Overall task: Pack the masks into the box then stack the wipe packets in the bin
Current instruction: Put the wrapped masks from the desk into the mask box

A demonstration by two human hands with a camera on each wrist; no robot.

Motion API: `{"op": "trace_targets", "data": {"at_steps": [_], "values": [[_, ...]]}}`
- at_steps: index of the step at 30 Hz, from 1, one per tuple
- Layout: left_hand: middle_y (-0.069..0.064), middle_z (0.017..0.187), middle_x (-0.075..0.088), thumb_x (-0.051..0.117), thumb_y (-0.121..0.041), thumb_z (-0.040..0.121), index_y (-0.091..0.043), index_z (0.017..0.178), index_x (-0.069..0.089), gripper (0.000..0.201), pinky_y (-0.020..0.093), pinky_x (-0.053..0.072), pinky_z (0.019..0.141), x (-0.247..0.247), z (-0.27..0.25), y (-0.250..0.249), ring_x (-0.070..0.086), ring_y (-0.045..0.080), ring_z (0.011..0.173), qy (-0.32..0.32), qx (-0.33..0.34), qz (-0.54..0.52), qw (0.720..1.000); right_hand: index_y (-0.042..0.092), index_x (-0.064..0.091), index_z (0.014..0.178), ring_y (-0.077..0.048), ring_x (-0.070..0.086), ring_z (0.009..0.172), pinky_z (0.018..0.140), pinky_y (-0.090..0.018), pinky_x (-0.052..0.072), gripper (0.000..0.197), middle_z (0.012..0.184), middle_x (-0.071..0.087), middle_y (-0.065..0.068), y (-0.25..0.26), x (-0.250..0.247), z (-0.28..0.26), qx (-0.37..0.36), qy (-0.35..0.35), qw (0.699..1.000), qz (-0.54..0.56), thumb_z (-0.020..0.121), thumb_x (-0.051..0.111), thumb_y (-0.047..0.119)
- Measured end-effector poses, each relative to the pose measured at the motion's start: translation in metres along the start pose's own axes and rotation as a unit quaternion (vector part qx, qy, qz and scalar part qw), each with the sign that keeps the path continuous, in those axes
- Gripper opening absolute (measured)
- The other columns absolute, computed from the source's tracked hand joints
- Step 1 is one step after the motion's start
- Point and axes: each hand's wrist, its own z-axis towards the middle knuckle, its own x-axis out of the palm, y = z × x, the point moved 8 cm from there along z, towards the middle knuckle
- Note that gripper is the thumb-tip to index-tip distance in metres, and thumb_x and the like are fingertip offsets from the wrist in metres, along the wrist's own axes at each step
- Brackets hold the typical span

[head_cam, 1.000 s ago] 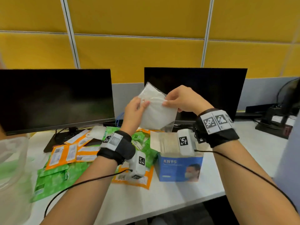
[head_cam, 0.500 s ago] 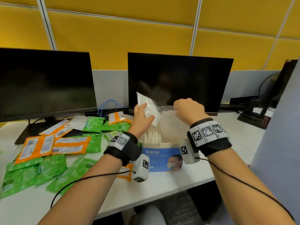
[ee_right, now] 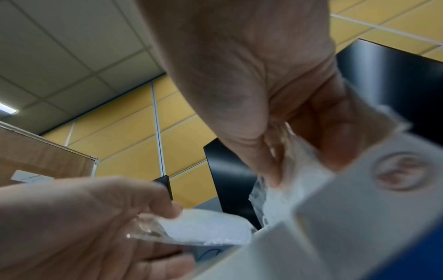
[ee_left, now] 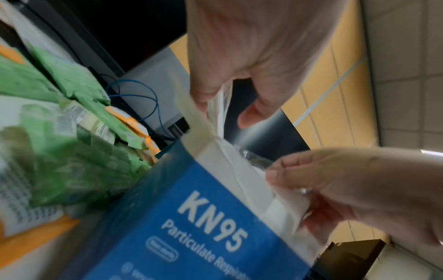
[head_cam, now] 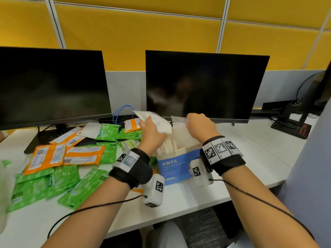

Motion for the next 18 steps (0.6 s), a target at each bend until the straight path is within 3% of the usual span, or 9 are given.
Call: {"op": "trace_targets", "data": {"at_steps": [2, 4, 6, 8, 11, 13, 15, 17, 18], "values": [[0.014, 0.153, 0.009, 0.055, -0.009, 0.091, -0.005, 0.15, 0.014, 0.072, 0.014, 0.025, 0.089, -0.009, 0.0, -0.002, 0.032, 0.027, 0.133, -0.05, 0.005, -0.051, 0.997, 0.007, 0.06, 0.109, -0.03, 0.061, 0.098, 0.075, -0.036, 0.045, 0.026, 0.106, 0.063, -0.01, -0.006, 0.024, -0.001, 0.024, 0.091, 0.995, -0.021, 0.094, 0.04, 0.01], [0.012, 0.151, 0.016, 0.05, -0.006, 0.092, -0.006, 0.149, 0.021, 0.064, 0.013, 0.025, 0.098, -0.02, 0.002, -0.006, 0.033, 0.026, 0.133, -0.107, 0.021, -0.109, 0.988, 0.004, 0.06, 0.115, -0.028, 0.061, 0.104, 0.083, -0.034, 0.047, 0.028, 0.106, 0.062, -0.01, -0.004, 0.045, -0.006, 0.017, 0.188, 0.981, -0.033, 0.096, 0.041, 0.012], [0.005, 0.143, 0.026, 0.045, -0.001, 0.091, -0.008, 0.146, 0.028, 0.058, 0.014, 0.031, 0.099, -0.024, 0.005, -0.01, 0.043, 0.018, 0.119, -0.132, 0.037, -0.161, 0.977, 0.005, 0.055, 0.125, -0.028, 0.056, 0.115, 0.093, -0.034, 0.044, 0.032, 0.123, 0.058, -0.011, -0.001, 0.061, -0.012, 0.005, 0.261, 0.965, -0.024, 0.097, 0.043, 0.017], [0.0, 0.134, 0.034, 0.046, -0.004, 0.087, -0.016, 0.139, 0.039, 0.054, 0.022, 0.04, 0.098, -0.018, 0.009, -0.014, 0.05, 0.01, 0.106, -0.104, 0.054, -0.206, 0.971, 0.009, 0.047, 0.135, -0.027, 0.048, 0.125, 0.101, -0.035, 0.039, 0.04, 0.137, 0.05, -0.009, 0.0, 0.071, -0.015, 0.001, 0.299, 0.954, 0.005, 0.099, 0.042, 0.025], [0.011, 0.129, 0.047, 0.046, -0.006, 0.083, -0.027, 0.12, 0.049, 0.043, 0.046, 0.053, 0.091, -0.001, 0.013, -0.019, 0.055, 0.027, 0.114, -0.034, 0.075, -0.226, 0.971, 0.009, 0.042, 0.139, -0.027, 0.053, 0.119, 0.102, -0.037, 0.043, 0.05, 0.135, 0.052, -0.011, -0.006, 0.085, -0.021, 0.074, 0.351, 0.913, 0.194, 0.1, 0.04, 0.04], [0.014, 0.125, 0.049, 0.044, 0.003, 0.089, -0.022, 0.119, 0.049, 0.04, 0.039, 0.057, 0.083, 0.008, 0.012, -0.021, 0.057, 0.028, 0.111, 0.007, 0.065, -0.228, 0.971, 0.006, 0.046, 0.128, -0.026, 0.059, 0.098, 0.083, -0.034, 0.051, 0.043, 0.122, 0.057, -0.016, -0.003, 0.089, -0.028, 0.126, 0.383, 0.838, 0.369, 0.1, 0.039, 0.039], [0.018, 0.121, 0.052, 0.044, 0.005, 0.091, -0.019, 0.12, 0.05, 0.038, 0.031, 0.058, 0.077, 0.015, 0.015, -0.015, 0.06, 0.028, 0.105, 0.033, 0.047, -0.212, 0.976, 0.008, 0.051, 0.106, -0.025, 0.059, 0.083, 0.071, -0.032, 0.05, 0.024, 0.1, 0.06, -0.014, -0.006, 0.087, -0.024, 0.142, 0.372, 0.8, 0.45, 0.1, 0.043, 0.03], [0.021, 0.118, 0.055, 0.048, -0.001, 0.092, -0.017, 0.119, 0.052, 0.031, 0.033, 0.056, 0.08, 0.02, 0.015, -0.009, 0.062, 0.029, 0.103, 0.053, 0.035, -0.18, 0.982, 0.007, 0.053, 0.111, -0.028, 0.062, 0.09, 0.079, -0.037, 0.051, 0.023, 0.098, 0.061, -0.013, -0.009, 0.087, -0.019, 0.141, 0.365, 0.8, 0.455, 0.096, 0.05, 0.025], [0.02, 0.115, 0.057, 0.049, -0.004, 0.093, -0.016, 0.118, 0.052, 0.028, 0.035, 0.056, 0.082, 0.022, 0.016, -0.006, 0.063, 0.029, 0.102, 0.063, 0.029, -0.168, 0.983, 0.007, 0.054, 0.117, -0.028, 0.063, 0.093, 0.084, -0.039, 0.052, 0.029, 0.102, 0.063, -0.012, -0.011, 0.087, -0.018, 0.128, 0.369, 0.819, 0.419, 0.093, 0.053, 0.024]]}}
